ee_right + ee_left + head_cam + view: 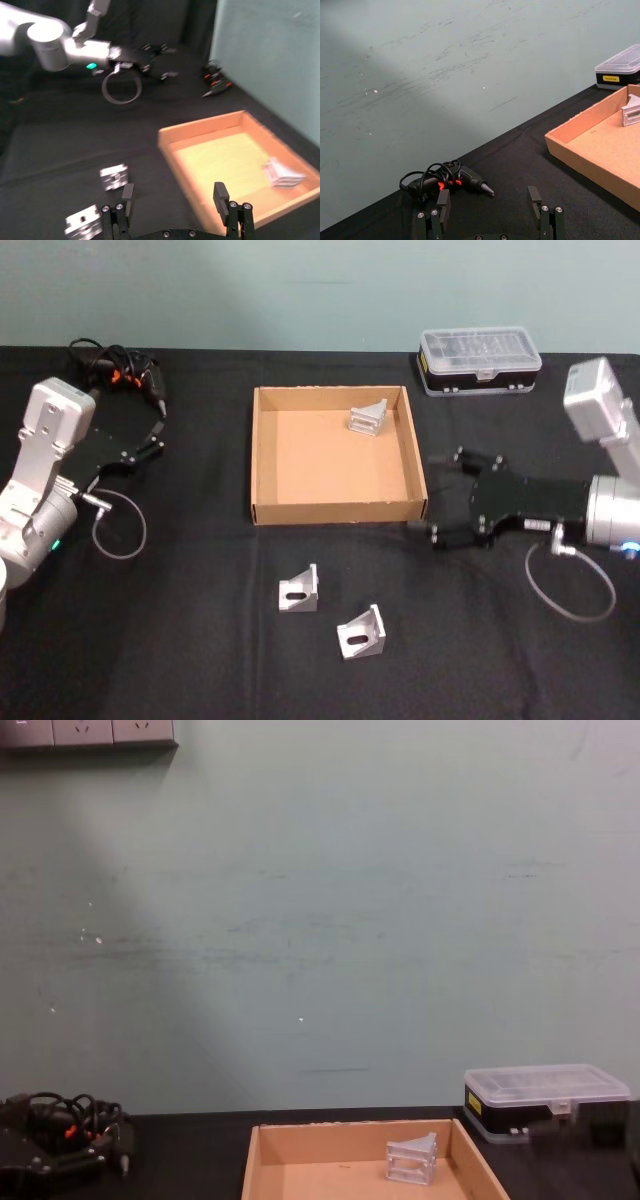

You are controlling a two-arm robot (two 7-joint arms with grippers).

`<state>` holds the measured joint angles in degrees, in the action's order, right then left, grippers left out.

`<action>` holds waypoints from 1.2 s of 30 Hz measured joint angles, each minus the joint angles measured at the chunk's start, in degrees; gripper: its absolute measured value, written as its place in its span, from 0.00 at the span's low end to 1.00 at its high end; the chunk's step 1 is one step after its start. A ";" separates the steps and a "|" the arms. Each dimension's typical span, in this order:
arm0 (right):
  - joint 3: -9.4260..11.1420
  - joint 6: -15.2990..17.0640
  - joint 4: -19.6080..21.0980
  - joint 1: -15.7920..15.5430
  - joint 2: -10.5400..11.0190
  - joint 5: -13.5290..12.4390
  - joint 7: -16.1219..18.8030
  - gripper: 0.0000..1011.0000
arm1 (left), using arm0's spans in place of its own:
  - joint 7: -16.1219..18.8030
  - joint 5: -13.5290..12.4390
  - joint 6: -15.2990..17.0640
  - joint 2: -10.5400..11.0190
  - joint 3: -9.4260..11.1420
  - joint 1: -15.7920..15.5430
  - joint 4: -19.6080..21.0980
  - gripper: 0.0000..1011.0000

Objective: Use one hand to pick up the angle iron from the table and place it into the box.

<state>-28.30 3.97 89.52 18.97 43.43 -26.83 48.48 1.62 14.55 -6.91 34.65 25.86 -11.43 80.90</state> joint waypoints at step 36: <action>-13.95 -0.03 -0.79 4.25 1.39 5.01 7.47 0.99 | 0.00 0.00 0.00 0.00 0.00 0.00 0.00 0.99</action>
<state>-42.25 3.94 88.72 23.22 44.82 -21.82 55.95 1.62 14.55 -6.91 34.64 25.86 -11.43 80.90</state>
